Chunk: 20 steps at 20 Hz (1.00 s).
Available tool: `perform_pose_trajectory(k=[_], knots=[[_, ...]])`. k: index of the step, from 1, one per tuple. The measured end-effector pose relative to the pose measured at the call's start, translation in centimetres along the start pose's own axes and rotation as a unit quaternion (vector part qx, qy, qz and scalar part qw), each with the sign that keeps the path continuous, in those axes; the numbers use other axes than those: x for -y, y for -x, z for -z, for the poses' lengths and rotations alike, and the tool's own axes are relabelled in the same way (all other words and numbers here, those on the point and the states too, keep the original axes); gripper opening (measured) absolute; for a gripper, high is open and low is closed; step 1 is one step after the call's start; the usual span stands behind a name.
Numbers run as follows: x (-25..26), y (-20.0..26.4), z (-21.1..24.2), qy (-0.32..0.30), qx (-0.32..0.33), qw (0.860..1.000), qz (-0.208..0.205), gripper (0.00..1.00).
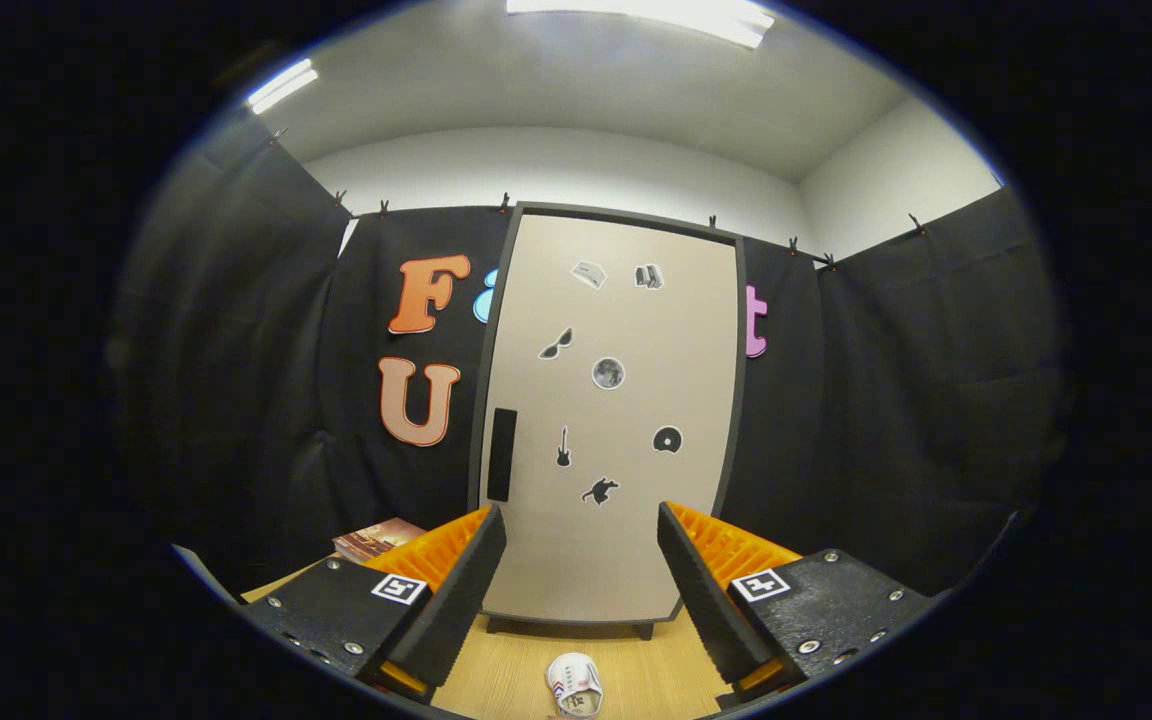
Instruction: Open the shoe cabinet door, grab the shoes and put them into the shoe cabinet, then close the shoe cabinet door.
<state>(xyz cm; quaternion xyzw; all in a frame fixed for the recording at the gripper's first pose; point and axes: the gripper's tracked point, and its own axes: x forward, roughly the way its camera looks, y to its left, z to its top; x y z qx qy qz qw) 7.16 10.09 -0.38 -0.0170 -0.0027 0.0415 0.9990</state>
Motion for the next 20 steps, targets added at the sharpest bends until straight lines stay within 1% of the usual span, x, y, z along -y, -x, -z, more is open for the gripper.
perform_pose_trajectory(k=[2, 7, 12, 20], knots=[[-1.5, -1.6, 0.0, 0.002, 0.001, 1.000, -0.011, 0.95], [-5.3, -6.9, 1.9, 0.007, -0.013, 0.999, -0.043, 0.94], [-7.6, -12.6, 2.8, -0.008, -0.017, 0.998, -0.061, 0.93], [-10.2, -19.5, 4.2, 0.005, -0.007, 0.997, -0.077, 0.83]])
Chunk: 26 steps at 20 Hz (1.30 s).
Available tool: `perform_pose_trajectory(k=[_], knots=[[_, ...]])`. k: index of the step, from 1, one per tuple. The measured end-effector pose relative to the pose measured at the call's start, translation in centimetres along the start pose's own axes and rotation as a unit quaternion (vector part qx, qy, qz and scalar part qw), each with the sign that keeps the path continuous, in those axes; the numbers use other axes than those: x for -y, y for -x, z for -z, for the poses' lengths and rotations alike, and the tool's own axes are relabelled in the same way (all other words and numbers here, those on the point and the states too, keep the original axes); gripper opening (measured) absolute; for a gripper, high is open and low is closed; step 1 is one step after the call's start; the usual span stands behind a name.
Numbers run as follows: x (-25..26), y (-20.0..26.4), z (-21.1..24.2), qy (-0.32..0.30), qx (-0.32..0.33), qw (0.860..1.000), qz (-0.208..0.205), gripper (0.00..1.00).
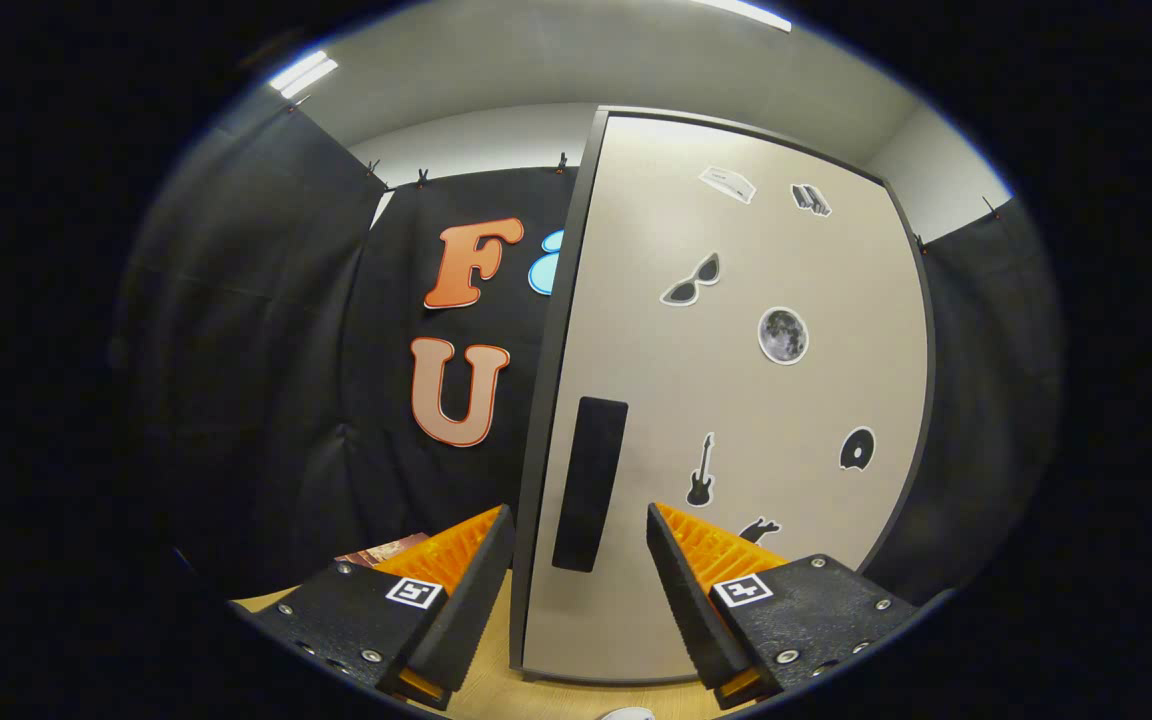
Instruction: Open the shoe cabinet door, grab the shoes and put them into the shoe cabinet, then close the shoe cabinet door.
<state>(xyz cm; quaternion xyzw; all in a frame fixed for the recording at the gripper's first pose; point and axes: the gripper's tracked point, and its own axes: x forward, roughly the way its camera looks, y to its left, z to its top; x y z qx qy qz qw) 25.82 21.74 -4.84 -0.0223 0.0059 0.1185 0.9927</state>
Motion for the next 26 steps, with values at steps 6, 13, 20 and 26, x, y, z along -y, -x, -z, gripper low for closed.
perform_pose_trajectory(k=[6, 13, 20, 26], knots=[[0.4, -4.0, 1.2, -0.011, -0.007, 1.000, 0.012, 0.81], [0.2, -6.1, 1.1, -0.020, -0.014, 0.999, 0.035, 0.45], [0.2, -6.0, 1.3, -0.031, -0.029, 0.998, 0.044, 0.27], [0.2, -4.6, 1.2, -0.045, -0.046, 0.996, 0.055, 0.20]])
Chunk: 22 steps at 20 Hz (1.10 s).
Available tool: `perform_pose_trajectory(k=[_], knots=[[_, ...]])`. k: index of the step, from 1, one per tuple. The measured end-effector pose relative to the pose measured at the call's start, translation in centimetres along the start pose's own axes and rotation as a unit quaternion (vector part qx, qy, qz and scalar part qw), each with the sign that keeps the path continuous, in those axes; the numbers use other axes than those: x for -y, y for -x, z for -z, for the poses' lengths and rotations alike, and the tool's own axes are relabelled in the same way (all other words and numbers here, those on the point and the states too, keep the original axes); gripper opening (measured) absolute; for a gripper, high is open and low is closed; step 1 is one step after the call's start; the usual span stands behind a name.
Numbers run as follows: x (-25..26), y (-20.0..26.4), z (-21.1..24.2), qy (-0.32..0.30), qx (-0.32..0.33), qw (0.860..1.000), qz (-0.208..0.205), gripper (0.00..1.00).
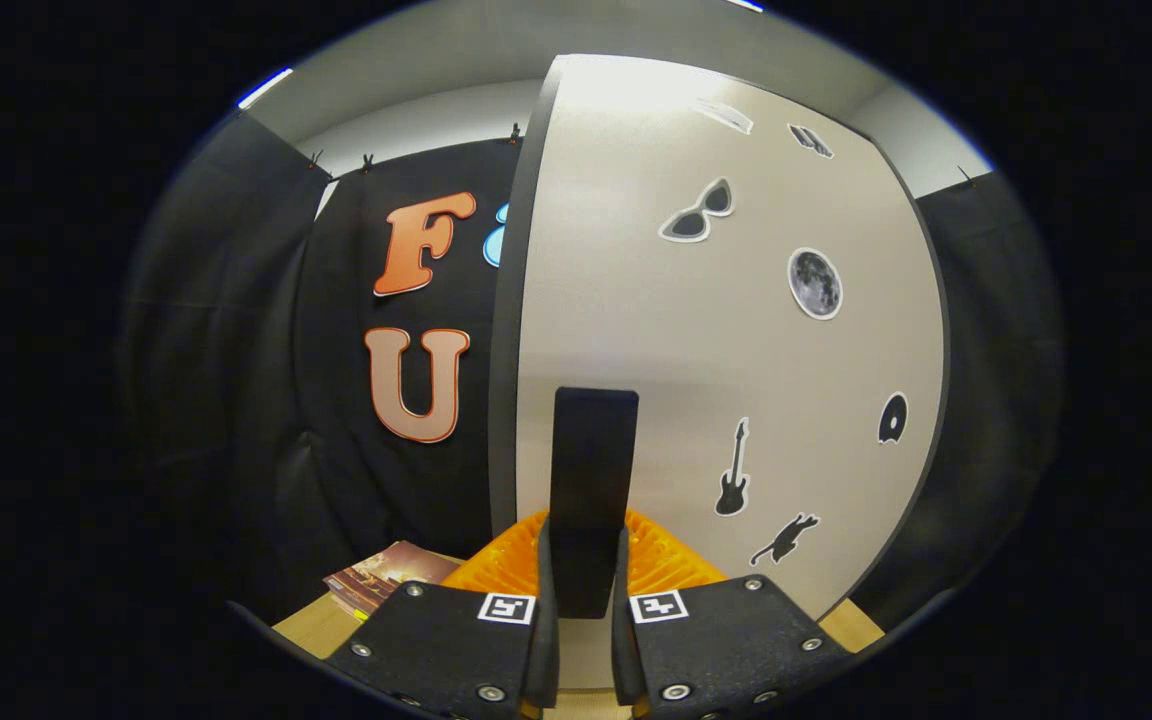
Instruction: Open the shoe cabinet door, grab the shoes and put them into the shoe cabinet, then close the shoe cabinet door.
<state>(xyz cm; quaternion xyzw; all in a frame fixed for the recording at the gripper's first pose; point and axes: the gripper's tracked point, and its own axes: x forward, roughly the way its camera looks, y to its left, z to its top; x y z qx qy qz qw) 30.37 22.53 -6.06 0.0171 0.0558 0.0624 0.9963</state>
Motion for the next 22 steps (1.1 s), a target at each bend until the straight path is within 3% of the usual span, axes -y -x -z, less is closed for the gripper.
perform_pose_trajectory(k=[22], knots=[[4.6, 10.2, 0.6, -0.003, -0.012, 1.000, 0.013, 0.20]])
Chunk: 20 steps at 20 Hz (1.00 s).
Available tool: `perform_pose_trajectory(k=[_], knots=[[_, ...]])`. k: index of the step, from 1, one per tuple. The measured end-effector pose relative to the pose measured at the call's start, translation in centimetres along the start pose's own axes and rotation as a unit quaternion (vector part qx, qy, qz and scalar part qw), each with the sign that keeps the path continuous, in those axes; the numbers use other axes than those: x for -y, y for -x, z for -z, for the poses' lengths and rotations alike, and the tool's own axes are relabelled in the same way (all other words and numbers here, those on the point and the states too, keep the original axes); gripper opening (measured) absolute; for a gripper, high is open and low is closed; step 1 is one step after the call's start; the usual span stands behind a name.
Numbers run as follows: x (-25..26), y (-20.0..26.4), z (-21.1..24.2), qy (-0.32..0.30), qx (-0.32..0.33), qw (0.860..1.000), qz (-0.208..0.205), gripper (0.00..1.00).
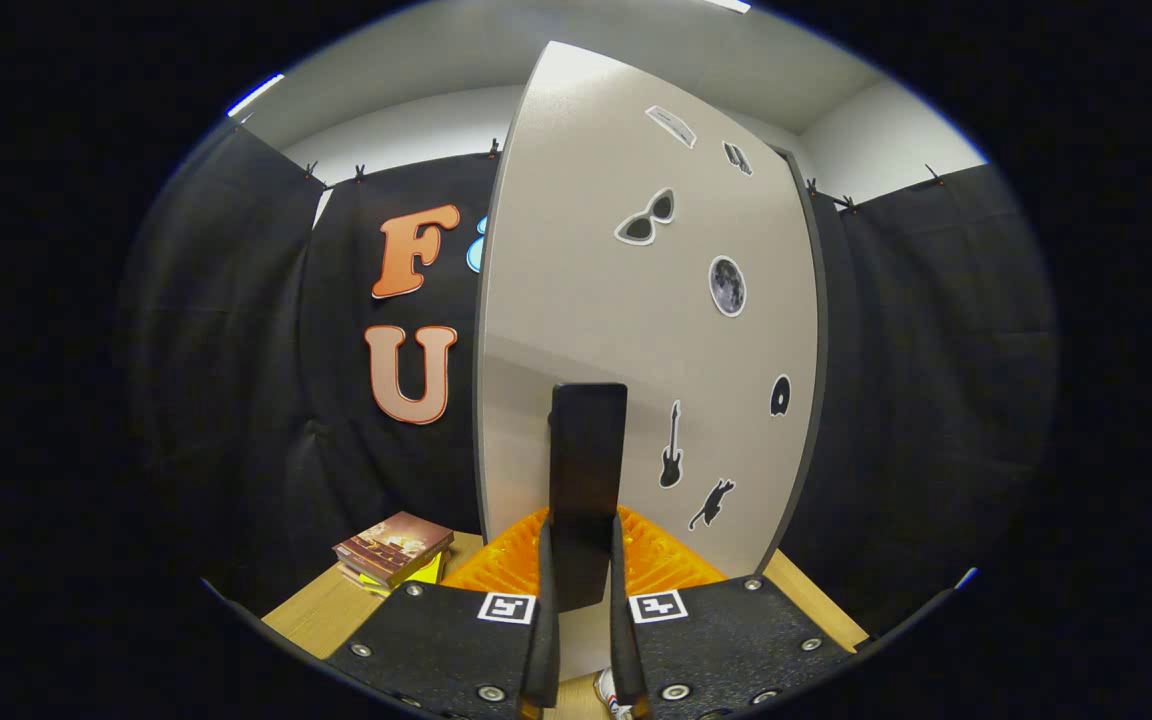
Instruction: Open the shoe cabinet door, grab the shoes and put them into the shoe cabinet, then close the shoe cabinet door.
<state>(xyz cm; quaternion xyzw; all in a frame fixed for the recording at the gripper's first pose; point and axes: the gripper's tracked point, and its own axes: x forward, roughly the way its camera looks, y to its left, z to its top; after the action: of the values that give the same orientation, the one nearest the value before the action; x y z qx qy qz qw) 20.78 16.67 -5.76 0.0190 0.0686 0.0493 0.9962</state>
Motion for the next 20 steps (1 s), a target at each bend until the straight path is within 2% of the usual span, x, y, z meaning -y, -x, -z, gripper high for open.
perform_pose_trajectory(k=[4, 12, 20], knots=[[0.5, 0.8, 0.2, 0.001, 0.001, 1.000, -0.019, 0.20], [7.3, 8.2, 1.6, -0.005, -0.003, 0.999, -0.043, 0.20], [14.7, 13.7, 1.6, 0.006, 0.003, 1.000, -0.026, 0.19]])
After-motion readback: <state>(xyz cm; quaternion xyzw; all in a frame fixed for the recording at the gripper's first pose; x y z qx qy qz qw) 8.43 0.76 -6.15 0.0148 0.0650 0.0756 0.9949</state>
